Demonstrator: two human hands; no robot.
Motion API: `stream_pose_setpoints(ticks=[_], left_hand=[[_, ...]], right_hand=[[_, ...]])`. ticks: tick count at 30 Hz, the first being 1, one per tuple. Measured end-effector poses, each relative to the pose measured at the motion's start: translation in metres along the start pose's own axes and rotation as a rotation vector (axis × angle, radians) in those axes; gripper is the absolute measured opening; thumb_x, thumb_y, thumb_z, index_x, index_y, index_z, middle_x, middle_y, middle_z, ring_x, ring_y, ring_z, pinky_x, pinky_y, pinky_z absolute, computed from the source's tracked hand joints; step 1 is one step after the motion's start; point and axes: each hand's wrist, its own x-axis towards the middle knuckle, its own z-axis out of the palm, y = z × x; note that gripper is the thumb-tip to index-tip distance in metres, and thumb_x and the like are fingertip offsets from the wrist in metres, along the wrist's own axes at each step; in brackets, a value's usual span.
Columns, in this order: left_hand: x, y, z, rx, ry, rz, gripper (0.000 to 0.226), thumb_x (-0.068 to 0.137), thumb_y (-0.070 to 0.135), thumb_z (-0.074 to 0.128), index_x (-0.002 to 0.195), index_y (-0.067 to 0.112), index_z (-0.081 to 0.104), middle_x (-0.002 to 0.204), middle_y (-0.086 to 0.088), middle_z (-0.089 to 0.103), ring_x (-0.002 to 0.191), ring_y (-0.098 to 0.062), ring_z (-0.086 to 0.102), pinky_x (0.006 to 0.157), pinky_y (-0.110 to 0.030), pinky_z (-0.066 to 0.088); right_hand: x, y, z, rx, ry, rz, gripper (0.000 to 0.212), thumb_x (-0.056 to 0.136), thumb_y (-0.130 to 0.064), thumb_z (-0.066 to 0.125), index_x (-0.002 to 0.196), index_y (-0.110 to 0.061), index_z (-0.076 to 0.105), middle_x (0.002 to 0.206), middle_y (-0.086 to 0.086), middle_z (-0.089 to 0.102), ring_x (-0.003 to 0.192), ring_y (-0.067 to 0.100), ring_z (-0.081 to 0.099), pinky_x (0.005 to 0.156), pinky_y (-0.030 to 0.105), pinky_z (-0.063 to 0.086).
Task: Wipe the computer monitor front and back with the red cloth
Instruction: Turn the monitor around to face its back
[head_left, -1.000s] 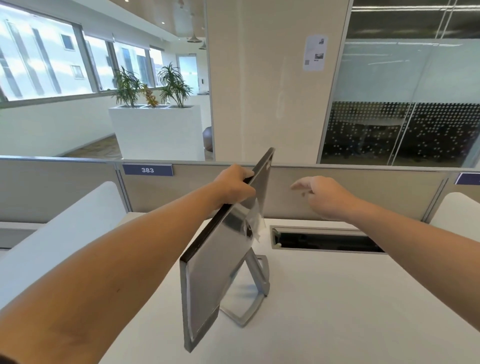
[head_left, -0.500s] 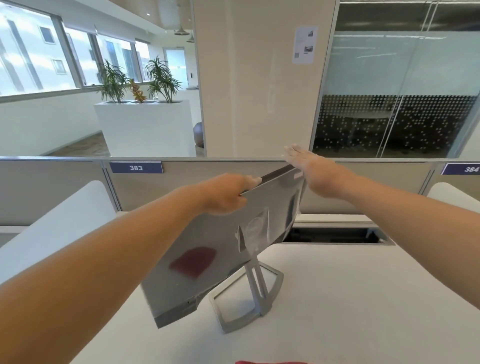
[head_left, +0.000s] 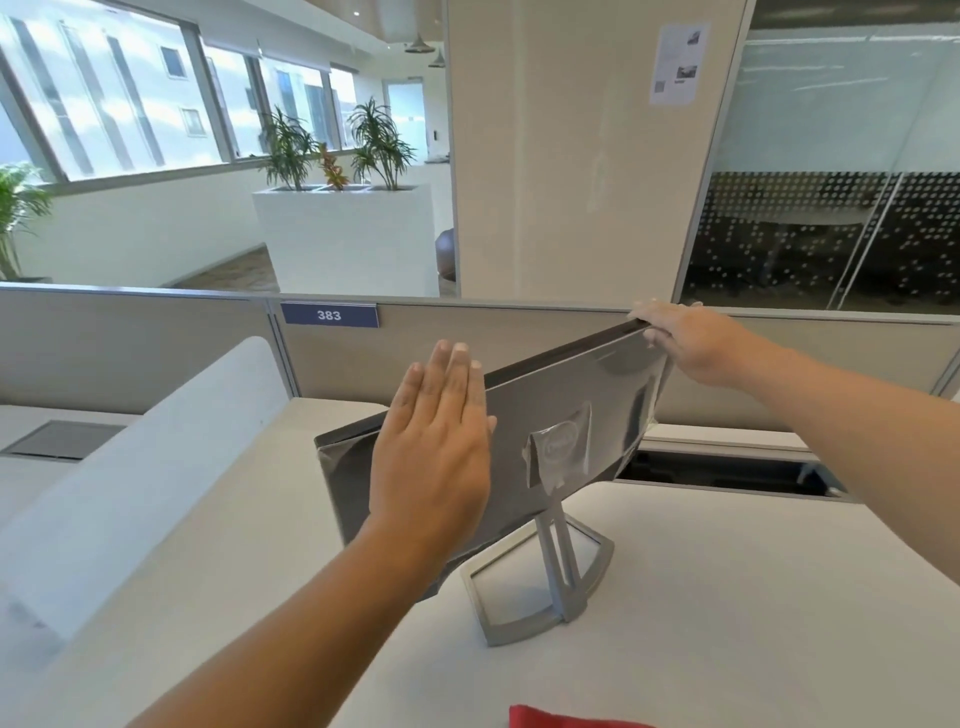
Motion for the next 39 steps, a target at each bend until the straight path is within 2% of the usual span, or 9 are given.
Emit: stream_pose_setpoints(ticks=[4, 12, 17, 20, 25, 29, 32, 36, 39], left_hand=[[0.009, -0.002, 0.002, 0.007, 0.016, -0.008, 0.052, 0.105, 0.027, 0.024, 0.146, 0.001, 0.040, 0.154, -0.016, 0.037, 0.148, -0.028, 0.025, 0.120, -0.041, 0.012], [0.032, -0.015, 0.006, -0.106, -0.004, -0.055, 0.044, 0.106, 0.015, 0.034, 0.150, 0.013, 0.038, 0.159, -0.005, 0.032, 0.151, -0.019, 0.018, 0.121, -0.032, 0.004], [0.045, -0.012, -0.007, -0.255, -0.034, -0.172, 0.036, 0.106, 0.013, 0.038, 0.140, 0.013, 0.050, 0.154, -0.005, 0.041, 0.145, -0.023, 0.033, 0.117, -0.034, 0.026], [0.059, -0.016, -0.008, -0.286, -0.125, -0.219, 0.030, 0.106, 0.018, 0.038, 0.128, 0.013, 0.058, 0.140, -0.008, 0.053, 0.126, -0.029, 0.051, 0.097, -0.044, 0.047], [0.087, -0.031, 0.007, -0.321, -0.174, -0.213, 0.030, 0.106, 0.018, 0.038, 0.118, 0.013, 0.065, 0.129, -0.011, 0.061, 0.104, -0.033, 0.059, 0.084, -0.049, 0.052], [0.100, -0.034, 0.017, -0.391, -0.161, -0.195, 0.029, 0.105, 0.018, 0.042, 0.118, 0.014, 0.068, 0.124, -0.012, 0.065, 0.098, -0.033, 0.061, 0.080, -0.042, 0.050], [0.101, -0.038, 0.022, -0.423, -0.156, -0.191, 0.030, 0.105, 0.021, 0.042, 0.121, 0.013, 0.066, 0.129, -0.012, 0.064, 0.106, -0.035, 0.060, 0.088, -0.045, 0.051], [0.096, -0.041, 0.033, -0.418, -0.109, -0.143, 0.031, 0.106, 0.020, 0.040, 0.122, 0.010, 0.064, 0.133, -0.007, 0.062, 0.123, -0.034, 0.054, 0.099, -0.044, 0.045], [0.086, -0.040, 0.046, -0.431, -0.008, -0.100, 0.036, 0.106, 0.016, 0.038, 0.134, 0.010, 0.058, 0.145, -0.005, 0.053, 0.138, -0.026, 0.043, 0.117, -0.037, 0.026]], right_hand=[[-0.004, 0.006, 0.005, -0.017, 0.147, -0.034, 0.020, 0.102, -0.014, 0.047, 0.110, -0.005, 0.062, 0.105, 0.011, 0.063, 0.100, 0.031, 0.056, 0.085, 0.041, 0.041], [-0.019, 0.022, 0.013, 0.006, 0.316, -0.051, 0.020, 0.100, -0.016, 0.054, 0.113, -0.007, 0.066, 0.109, 0.006, 0.061, 0.098, 0.017, 0.051, 0.085, 0.028, 0.034], [-0.025, 0.026, 0.013, 0.008, 0.365, -0.068, 0.017, 0.098, -0.015, 0.056, 0.109, -0.007, 0.068, 0.100, -0.003, 0.056, 0.095, 0.022, 0.055, 0.086, 0.039, 0.048], [-0.032, 0.025, 0.012, 0.023, 0.392, -0.069, 0.016, 0.098, -0.015, 0.058, 0.105, -0.006, 0.069, 0.098, -0.004, 0.056, 0.097, 0.022, 0.053, 0.085, 0.040, 0.048], [-0.046, 0.025, 0.021, 0.013, 0.519, -0.061, 0.014, 0.097, -0.015, 0.059, 0.099, -0.004, 0.069, 0.093, 0.004, 0.061, 0.094, 0.025, 0.052, 0.083, 0.032, 0.038], [-0.055, 0.024, 0.028, -0.030, 0.607, -0.060, 0.014, 0.096, -0.015, 0.062, 0.096, -0.004, 0.070, 0.089, 0.010, 0.063, 0.091, 0.028, 0.053, 0.082, 0.043, 0.045], [-0.056, 0.023, 0.027, -0.019, 0.618, -0.047, 0.021, 0.097, -0.022, 0.057, 0.099, -0.007, 0.071, 0.094, 0.009, 0.067, 0.094, 0.029, 0.056, 0.084, 0.045, 0.047], [-0.058, 0.023, 0.024, -0.036, 0.633, 0.046, 0.032, 0.103, -0.020, 0.048, 0.126, -0.006, 0.065, 0.135, 0.010, 0.061, 0.127, 0.030, 0.052, 0.104, 0.043, 0.043], [-0.068, 0.022, 0.034, -0.140, 0.634, 0.105, 0.043, 0.106, -0.026, 0.036, 0.137, -0.004, 0.055, 0.145, 0.014, 0.052, 0.137, 0.032, 0.043, 0.114, 0.046, 0.033]])
